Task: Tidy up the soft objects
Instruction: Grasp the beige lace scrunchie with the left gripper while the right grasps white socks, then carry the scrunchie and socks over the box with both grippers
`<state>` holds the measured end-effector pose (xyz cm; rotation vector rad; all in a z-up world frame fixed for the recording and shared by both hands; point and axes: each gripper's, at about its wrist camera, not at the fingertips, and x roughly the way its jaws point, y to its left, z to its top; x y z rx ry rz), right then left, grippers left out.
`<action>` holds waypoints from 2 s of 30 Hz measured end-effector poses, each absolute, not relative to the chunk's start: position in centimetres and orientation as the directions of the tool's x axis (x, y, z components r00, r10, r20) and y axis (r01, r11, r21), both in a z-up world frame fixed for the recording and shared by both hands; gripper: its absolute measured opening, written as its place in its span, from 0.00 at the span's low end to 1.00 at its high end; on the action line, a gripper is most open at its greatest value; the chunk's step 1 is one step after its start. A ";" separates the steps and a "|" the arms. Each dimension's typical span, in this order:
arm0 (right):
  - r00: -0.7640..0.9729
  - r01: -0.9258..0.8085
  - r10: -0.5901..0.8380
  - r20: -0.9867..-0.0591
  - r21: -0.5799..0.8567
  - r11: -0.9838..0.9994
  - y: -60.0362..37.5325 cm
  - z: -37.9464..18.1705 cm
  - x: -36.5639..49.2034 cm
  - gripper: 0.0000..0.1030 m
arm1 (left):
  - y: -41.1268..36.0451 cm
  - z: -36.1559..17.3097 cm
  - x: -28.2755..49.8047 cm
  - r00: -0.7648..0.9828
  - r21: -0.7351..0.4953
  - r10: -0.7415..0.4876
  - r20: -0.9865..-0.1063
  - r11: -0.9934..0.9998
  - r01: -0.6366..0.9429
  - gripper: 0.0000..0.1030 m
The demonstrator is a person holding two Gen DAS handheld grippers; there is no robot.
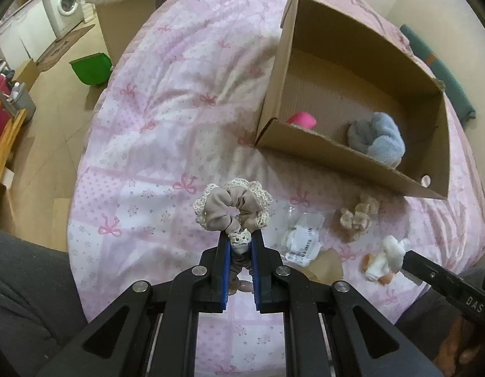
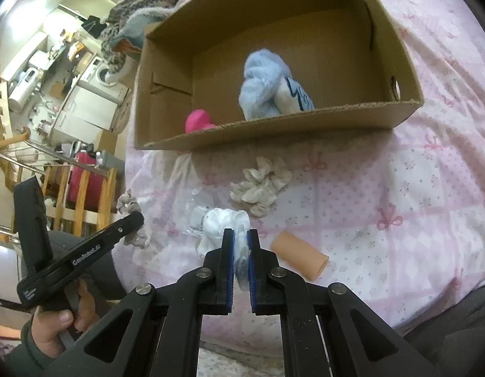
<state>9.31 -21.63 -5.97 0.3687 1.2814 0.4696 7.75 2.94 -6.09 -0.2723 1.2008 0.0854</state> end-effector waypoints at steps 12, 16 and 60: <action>0.421 -0.188 0.538 -0.731 0.510 0.839 -23.8 1.2 9.4 0.09 | 2.0 -0.6 9.8 0.471 -0.169 -0.100 -0.876 0.980 -0.108 0.10; 0.463 -0.190 0.532 -0.709 0.507 0.841 -24.8 3.0 10.9 0.09 | 1.4 1.2 11.7 0.502 -0.152 -0.101 -0.859 0.986 -0.062 0.10; 0.431 -0.147 0.250 -0.867 0.206 0.967 -23.5 -3.6 18.6 0.09 | -3.8 -4.6 22.7 0.405 -0.037 -0.067 -0.912 0.996 0.083 0.11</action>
